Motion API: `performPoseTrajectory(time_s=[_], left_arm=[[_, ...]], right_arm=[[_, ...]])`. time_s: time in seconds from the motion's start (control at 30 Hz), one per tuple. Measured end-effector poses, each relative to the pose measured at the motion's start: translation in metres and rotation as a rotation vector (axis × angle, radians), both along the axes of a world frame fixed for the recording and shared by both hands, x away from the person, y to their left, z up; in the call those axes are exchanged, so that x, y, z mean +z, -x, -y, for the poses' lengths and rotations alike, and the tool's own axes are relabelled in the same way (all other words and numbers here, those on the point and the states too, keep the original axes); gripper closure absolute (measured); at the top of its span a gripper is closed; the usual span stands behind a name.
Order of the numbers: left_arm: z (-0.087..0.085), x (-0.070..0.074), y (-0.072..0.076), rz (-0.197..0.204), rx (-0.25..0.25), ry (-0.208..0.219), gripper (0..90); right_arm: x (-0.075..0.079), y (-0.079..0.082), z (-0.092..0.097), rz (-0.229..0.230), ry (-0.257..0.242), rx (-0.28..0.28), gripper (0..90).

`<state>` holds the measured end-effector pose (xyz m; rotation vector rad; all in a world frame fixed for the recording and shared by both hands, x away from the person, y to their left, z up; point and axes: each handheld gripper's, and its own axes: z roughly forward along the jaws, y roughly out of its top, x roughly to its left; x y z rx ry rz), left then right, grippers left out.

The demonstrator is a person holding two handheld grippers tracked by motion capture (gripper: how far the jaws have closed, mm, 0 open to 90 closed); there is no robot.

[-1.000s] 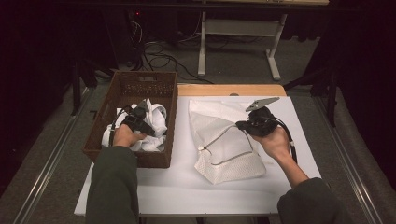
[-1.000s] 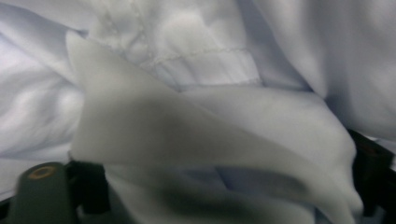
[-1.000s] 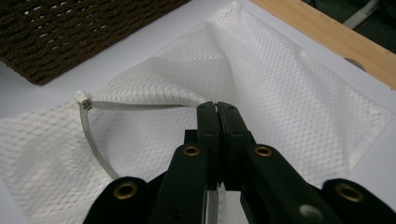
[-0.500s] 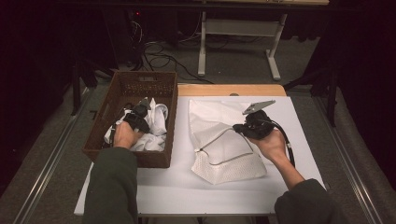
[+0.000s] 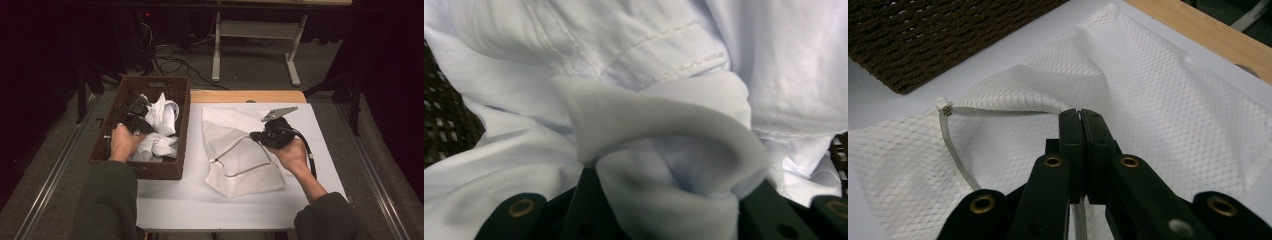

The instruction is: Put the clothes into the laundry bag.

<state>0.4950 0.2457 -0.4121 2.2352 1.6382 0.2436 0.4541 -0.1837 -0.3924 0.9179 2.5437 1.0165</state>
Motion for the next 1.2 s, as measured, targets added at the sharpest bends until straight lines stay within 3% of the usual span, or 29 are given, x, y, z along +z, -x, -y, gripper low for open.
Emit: performPoseTrajectory(time_s=[0.1, 0.27, 0.37, 0.47, 0.6, 0.87, 1.1, 1.2], left_arm=[[0.000, 0.009, 0.002, 0.018, -0.007, -0.008, 72.3], [-0.003, 0.025, 0.006, 0.058, -0.012, 0.028, 72.3], [-0.003, 0.036, 0.010, 0.079, -0.015, 0.022, 72.3], [-0.005, 0.046, 0.015, 0.097, -0.017, 0.042, 72.3], [-0.009, 0.051, 0.022, 0.106, -0.016, 0.041, 72.2], [-0.014, 0.063, 0.032, 0.133, -0.027, 0.119, 72.2], [-0.003, 0.082, 0.037, 0.150, -0.071, 0.105, 72.2], [0.006, 0.097, 0.039, 0.162, -0.098, 0.072, 72.2]], right_arm=[[0.002, 0.001, -0.001, 0.002, 0.014, 0.006, 89.9], [0.003, -0.001, -0.003, 0.003, 0.011, 0.010, 89.9], [0.001, 0.000, -0.004, -0.006, 0.014, 0.009, 89.9], [0.002, 0.000, -0.005, -0.004, 0.021, 0.017, 89.9], [0.004, 0.000, -0.005, -0.003, 0.019, 0.013, 89.9], [0.006, 0.000, -0.004, -0.004, 0.029, 0.011, 89.9], [0.005, -0.001, -0.004, -0.007, 0.026, 0.010, 89.9], [0.007, -0.001, -0.004, -0.011, 0.028, 0.009, 89.9]])
